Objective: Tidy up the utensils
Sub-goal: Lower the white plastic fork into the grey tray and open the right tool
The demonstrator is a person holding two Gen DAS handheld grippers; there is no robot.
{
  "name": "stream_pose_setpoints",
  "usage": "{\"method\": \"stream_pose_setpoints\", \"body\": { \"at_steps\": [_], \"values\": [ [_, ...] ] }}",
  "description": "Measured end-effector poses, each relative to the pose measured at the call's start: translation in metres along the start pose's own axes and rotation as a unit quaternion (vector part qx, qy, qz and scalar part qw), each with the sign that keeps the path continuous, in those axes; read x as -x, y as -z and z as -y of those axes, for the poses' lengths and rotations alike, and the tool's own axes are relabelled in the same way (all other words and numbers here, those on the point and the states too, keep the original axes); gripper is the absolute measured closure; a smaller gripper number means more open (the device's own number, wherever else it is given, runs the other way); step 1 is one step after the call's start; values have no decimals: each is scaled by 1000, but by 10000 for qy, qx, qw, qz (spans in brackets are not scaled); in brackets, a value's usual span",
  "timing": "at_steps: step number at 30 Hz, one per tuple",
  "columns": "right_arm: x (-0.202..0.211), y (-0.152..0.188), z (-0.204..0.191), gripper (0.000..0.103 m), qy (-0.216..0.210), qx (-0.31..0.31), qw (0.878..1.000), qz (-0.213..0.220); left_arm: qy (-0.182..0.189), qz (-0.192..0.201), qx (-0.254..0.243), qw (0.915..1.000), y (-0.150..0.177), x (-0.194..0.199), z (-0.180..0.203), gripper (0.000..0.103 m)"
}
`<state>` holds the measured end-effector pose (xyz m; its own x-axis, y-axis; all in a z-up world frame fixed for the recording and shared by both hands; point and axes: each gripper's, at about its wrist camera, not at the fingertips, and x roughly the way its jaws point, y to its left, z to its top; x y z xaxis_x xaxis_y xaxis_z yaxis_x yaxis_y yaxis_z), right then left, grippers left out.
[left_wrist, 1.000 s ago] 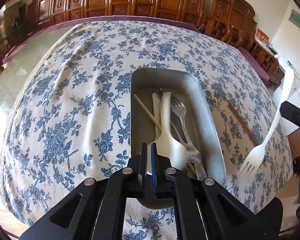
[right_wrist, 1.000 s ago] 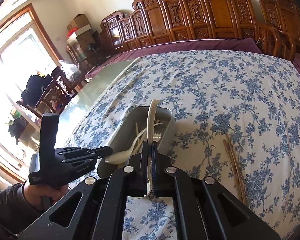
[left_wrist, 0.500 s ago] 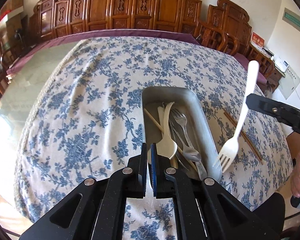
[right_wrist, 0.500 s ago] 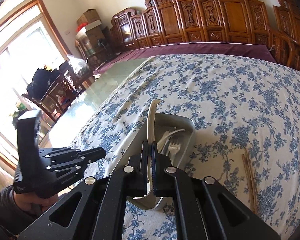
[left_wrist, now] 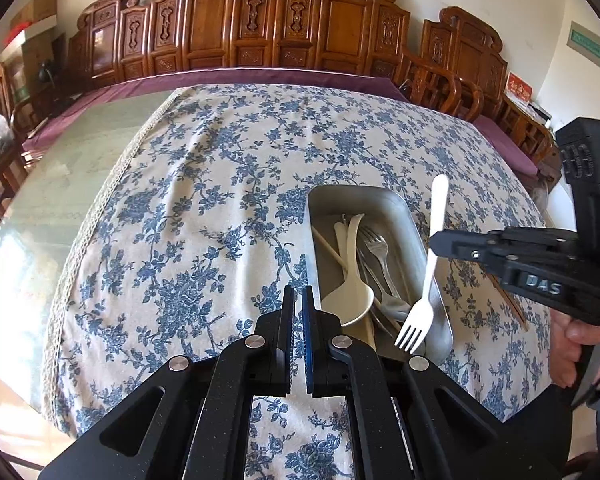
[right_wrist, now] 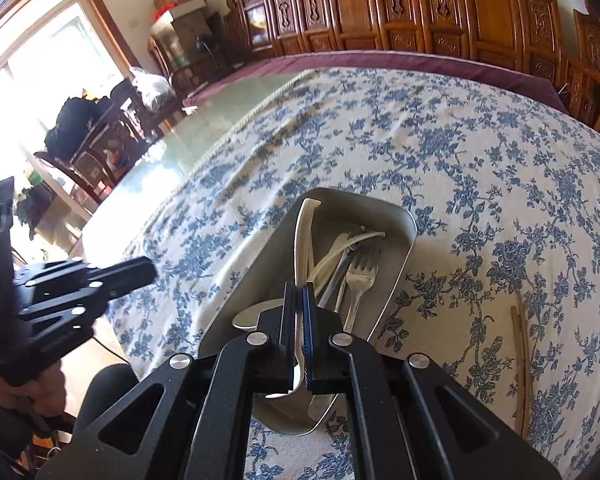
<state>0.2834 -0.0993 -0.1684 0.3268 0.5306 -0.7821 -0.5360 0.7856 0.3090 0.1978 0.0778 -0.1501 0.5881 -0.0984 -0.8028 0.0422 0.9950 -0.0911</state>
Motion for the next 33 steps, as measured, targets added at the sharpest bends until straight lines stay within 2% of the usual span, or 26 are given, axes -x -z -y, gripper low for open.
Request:
{"method": "stream_pose_setpoints", "body": {
  "at_steps": [18,26,33],
  "values": [
    [-50,-20,8,98,1,-237,9994,-244,-22,23,-90,10000,0,7,6,101],
    [-52,-21,6,96,8,-184,9996,-219,-32,8,-109,9999,0,6,8,101],
    [-34,-16,7,94,57,-167,9998,42,-20,19,-149,9999,1,10,14,101]
  ]
}}
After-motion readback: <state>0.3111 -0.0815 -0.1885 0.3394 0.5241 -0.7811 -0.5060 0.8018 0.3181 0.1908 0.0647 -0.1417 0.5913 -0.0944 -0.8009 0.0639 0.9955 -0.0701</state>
